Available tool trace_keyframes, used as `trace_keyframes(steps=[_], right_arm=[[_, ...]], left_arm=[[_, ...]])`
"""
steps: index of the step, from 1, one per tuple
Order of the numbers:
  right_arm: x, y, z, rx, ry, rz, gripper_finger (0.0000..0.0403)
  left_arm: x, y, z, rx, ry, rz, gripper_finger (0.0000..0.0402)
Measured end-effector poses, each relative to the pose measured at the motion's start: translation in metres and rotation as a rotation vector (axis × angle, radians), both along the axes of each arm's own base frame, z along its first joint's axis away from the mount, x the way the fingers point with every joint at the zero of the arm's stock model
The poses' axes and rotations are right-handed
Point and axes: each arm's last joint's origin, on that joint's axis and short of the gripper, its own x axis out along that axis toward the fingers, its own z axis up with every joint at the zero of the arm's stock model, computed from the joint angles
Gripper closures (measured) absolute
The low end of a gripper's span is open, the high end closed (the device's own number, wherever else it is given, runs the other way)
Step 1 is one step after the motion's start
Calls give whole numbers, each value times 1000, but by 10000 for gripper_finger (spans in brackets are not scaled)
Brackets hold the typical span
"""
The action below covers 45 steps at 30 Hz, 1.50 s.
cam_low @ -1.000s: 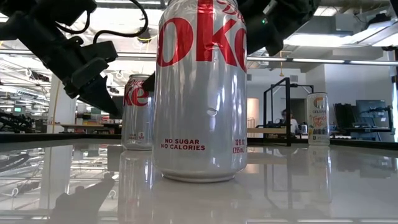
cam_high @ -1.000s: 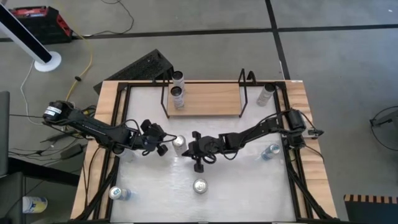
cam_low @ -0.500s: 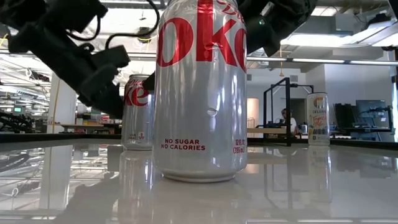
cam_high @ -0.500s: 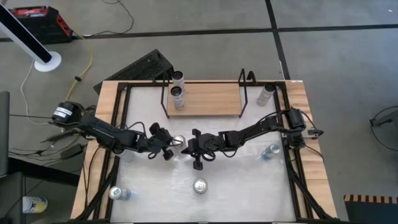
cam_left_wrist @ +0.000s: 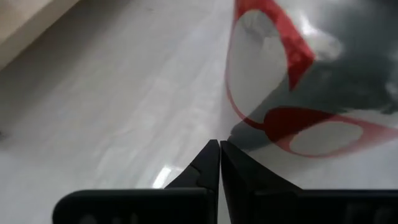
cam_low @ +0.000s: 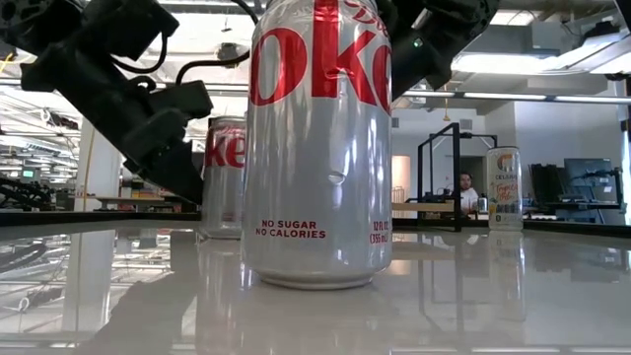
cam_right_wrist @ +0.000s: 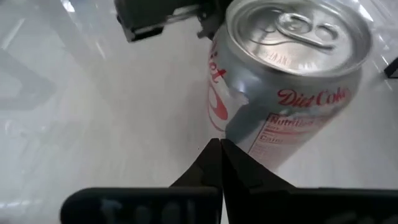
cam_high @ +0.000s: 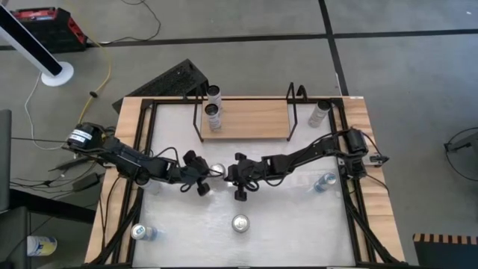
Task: Place canned beverage on shelf
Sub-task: Put the top red-silver soda can on the shelf
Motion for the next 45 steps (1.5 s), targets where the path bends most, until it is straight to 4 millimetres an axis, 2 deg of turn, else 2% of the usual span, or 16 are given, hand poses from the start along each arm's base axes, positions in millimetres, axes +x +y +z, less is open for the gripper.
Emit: trace_keyframes(steps=[8,16,25,31,36,42,45], right_arm=[[-13,-6,17,-83,66,-97,383],[-31,-4,26,-99,195,-75,382],[-42,-3,49,-111,171,-75,377],[-45,-5,69,-101,91,-83,373],[-41,-4,72,-93,38,-83,372],[-36,-10,70,-100,4,-79,366],[-32,-12,81,-74,-48,-91,350]], left_arm=[[2,-3,2,-45,-8,-73,401],[1,-3,5,-31,-6,-83,401],[-6,0,16,5,-13,-73,401],[-21,4,39,44,-37,-102,401],[-38,8,65,134,-108,-155,401],[-68,18,95,302,-170,-228,401],[-87,23,108,330,-244,-241,401]])
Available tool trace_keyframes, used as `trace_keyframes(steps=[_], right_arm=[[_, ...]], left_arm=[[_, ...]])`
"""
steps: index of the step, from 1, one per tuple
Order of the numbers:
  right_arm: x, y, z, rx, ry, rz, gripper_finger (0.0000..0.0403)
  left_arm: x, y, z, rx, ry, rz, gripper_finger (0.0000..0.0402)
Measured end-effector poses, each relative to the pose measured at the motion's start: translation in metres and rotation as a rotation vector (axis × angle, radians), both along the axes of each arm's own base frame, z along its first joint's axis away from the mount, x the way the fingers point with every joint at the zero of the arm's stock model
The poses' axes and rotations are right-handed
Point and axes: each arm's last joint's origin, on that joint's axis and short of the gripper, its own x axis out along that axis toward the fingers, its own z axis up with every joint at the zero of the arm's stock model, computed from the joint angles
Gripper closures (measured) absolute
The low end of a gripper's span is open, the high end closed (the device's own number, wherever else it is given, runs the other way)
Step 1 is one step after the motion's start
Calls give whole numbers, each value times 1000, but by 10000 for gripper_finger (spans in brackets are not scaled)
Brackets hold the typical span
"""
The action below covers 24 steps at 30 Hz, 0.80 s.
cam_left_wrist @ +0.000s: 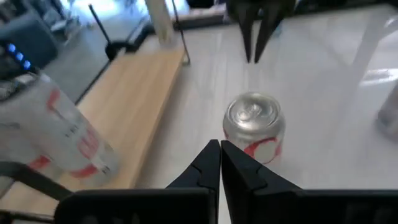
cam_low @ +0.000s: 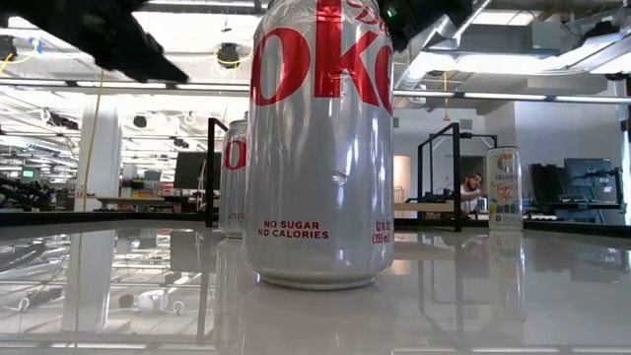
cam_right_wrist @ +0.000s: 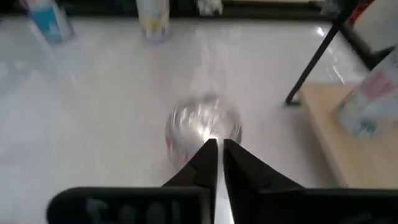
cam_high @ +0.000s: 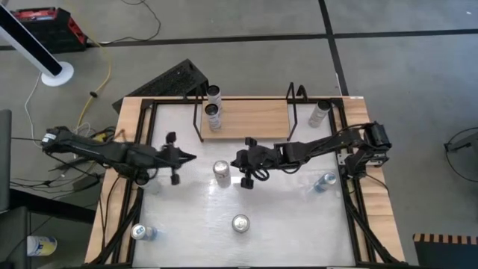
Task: Place canned beverage on shelf
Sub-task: Put the top red-silver soda can on the shelf
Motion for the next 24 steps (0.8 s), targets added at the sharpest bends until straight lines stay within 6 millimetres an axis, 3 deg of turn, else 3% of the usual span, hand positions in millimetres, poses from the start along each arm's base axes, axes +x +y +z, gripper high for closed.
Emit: trace_keyframes(steps=[3,11,16,20,24], right_arm=[[4,-1,11,10,-32,-5,324],[9,0,17,94,-78,-49,205],[10,-3,19,161,-103,-95,122],[10,-3,19,149,-103,-89,74],[11,-1,22,116,-135,-61,45]], left_arm=[[-17,1,5,7,-111,-94,401],[-51,4,-15,-16,-383,-260,401],[-58,4,-37,-6,-417,-301,401],[-64,6,-26,46,-497,-290,401],[-62,5,-28,111,-463,-314,401]])
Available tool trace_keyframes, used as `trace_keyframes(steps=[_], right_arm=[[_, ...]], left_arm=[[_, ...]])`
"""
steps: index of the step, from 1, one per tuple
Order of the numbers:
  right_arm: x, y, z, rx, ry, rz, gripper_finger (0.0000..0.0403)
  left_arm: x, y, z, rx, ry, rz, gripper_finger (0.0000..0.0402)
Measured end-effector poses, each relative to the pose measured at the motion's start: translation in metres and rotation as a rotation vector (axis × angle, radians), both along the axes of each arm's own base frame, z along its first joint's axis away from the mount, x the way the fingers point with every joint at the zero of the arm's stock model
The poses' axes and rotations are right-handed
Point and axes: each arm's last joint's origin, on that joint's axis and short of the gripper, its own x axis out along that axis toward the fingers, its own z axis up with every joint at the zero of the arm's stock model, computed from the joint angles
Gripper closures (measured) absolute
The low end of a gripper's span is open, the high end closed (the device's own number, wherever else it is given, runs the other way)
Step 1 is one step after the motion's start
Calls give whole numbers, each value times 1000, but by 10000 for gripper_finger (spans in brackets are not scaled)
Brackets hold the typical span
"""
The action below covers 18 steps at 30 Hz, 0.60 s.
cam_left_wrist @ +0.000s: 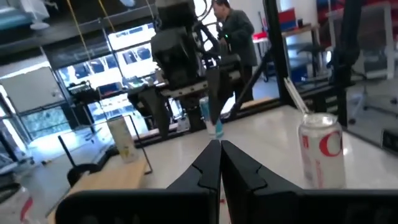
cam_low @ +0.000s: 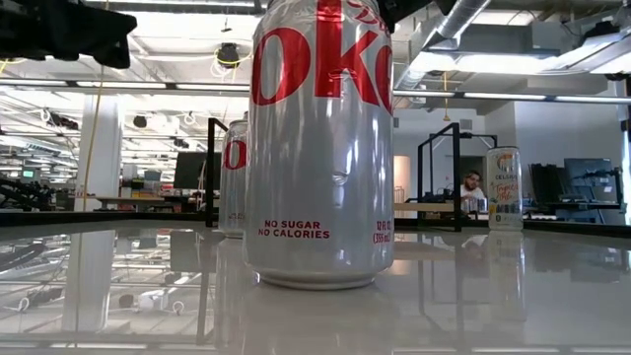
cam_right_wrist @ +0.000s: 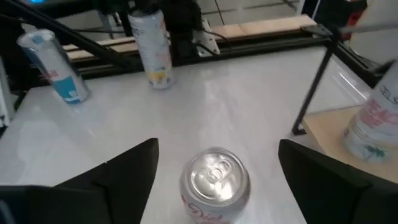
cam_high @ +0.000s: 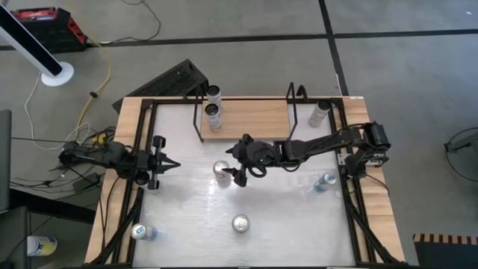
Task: Place canned beverage on shelf
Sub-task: Put the top red-silver soda can on the shelf
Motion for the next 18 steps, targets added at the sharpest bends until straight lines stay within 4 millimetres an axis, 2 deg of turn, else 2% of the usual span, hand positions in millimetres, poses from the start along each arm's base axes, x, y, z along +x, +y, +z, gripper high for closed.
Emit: trace_keyframes(steps=[2,7,13,18], right_arm=[[1,0,-1,-2,-6,2,40],[12,1,-23,-36,28,16,39],[24,5,-38,-70,2,38,41],[29,4,-41,-65,-36,33,41]], left_arm=[[0,0,0,35,-4,14,401],[0,0,1,88,-20,24,401],[0,0,2,121,-23,31,401],[0,0,2,124,-26,32,401]])
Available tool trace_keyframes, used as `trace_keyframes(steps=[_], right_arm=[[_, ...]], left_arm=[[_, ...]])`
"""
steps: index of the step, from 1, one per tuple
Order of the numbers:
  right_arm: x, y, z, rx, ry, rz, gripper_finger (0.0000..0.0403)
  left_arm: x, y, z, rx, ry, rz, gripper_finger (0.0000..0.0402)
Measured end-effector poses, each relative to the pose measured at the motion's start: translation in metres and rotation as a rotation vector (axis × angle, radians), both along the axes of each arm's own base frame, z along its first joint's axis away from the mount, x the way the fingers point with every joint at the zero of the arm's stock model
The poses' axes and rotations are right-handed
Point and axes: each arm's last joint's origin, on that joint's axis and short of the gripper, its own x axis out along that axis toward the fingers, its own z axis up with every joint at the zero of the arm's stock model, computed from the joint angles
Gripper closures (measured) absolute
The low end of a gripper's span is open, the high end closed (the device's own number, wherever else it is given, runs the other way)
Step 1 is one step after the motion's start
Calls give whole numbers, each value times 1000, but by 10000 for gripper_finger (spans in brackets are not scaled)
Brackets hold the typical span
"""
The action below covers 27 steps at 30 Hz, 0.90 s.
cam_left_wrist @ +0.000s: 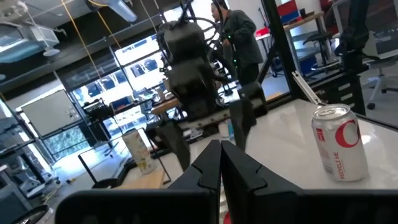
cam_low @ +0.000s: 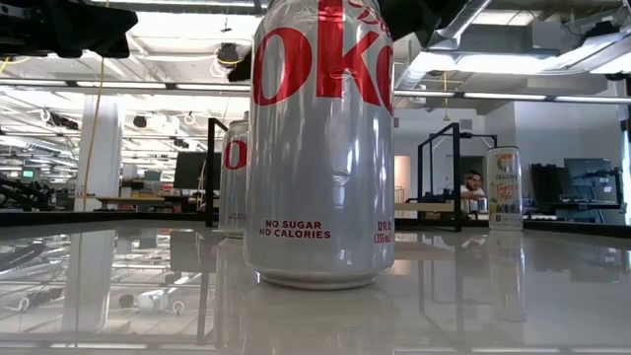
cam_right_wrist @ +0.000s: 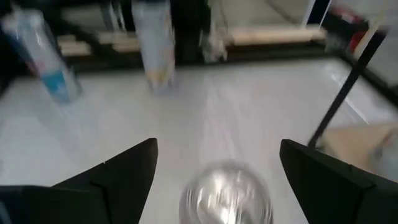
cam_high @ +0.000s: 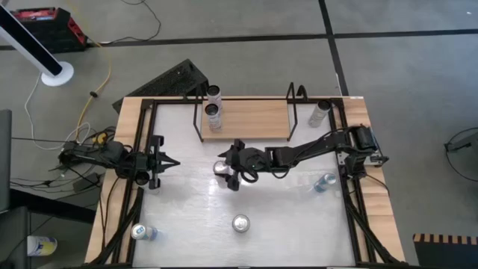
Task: Place canned beverage on shelf
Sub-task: Put the top red-silver soda can on the shelf
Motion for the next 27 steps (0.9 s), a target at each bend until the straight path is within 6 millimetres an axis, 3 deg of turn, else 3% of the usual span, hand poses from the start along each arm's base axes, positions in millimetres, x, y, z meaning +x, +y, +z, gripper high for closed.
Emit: trace_keyframes(steps=[13,23,27], right_arm=[[11,-1,-38,-27,68,-52,42],[10,0,-38,-30,74,-60,44],[9,0,-39,-26,85,-80,62]], left_arm=[[0,0,-2,-22,20,-7,401],[1,0,-4,-35,39,-10,401],[1,0,-4,-42,41,-12,401]])
